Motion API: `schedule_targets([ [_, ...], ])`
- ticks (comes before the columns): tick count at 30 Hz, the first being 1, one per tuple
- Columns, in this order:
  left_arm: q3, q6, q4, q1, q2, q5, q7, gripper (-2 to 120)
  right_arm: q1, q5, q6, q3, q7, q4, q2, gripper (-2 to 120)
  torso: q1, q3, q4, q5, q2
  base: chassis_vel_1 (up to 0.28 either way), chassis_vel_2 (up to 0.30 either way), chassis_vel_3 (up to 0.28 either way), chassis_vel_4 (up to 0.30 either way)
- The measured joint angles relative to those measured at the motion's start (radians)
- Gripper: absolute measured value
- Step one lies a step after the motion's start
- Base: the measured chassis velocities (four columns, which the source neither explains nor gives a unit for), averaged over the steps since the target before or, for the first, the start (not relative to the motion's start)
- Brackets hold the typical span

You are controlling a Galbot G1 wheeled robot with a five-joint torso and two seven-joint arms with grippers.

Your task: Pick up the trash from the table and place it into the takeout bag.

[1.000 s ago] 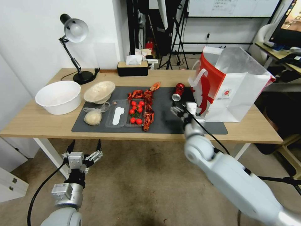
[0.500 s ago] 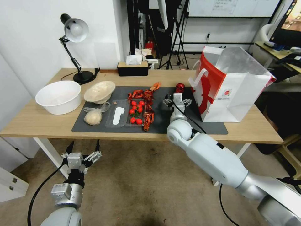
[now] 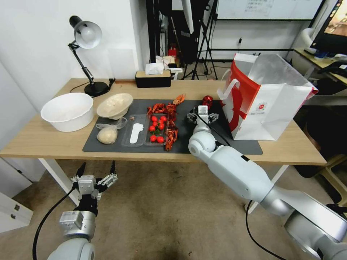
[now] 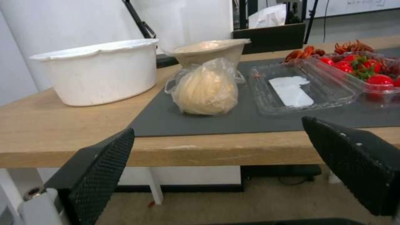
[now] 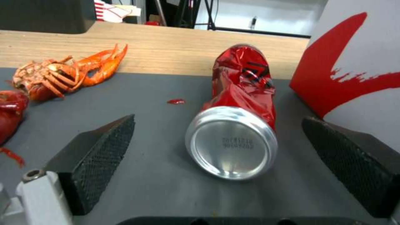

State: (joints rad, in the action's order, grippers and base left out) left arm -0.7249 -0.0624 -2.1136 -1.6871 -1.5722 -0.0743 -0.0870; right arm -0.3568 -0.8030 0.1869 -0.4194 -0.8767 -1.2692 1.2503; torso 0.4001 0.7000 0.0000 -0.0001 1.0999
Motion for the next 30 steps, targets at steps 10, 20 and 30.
schedule_targets([
  [10, -0.002, -0.008, 0.004, -0.004, 0.0, -0.001, 0.001, 100, 0.024, -0.018, 0.012, -0.001, -0.008, 0.044, 0.022, 97, 0.0, 0.0, 0.0001, 0.0001, 0.0, 0.0, 0.0, 0.0, 0.0],
  [20, -0.001, -0.016, 0.011, -0.005, -0.001, 0.002, 0.001, 100, 0.029, -0.04, 0.021, 0.002, -0.017, 0.063, 0.028, 74, 0.0, 0.0, 0.0, 0.0, 0.0, 0.0, 0.0, 0.0, 0.0],
  [30, 0.002, -0.021, 0.015, -0.007, -0.003, 0.006, 0.001, 100, 0.028, -0.058, 0.029, 0.008, -0.033, 0.066, 0.025, 52, 0.0, 0.0, 0.0, 0.0001, 0.0, 0.0, 0.0, 0.0, 0.0],
])
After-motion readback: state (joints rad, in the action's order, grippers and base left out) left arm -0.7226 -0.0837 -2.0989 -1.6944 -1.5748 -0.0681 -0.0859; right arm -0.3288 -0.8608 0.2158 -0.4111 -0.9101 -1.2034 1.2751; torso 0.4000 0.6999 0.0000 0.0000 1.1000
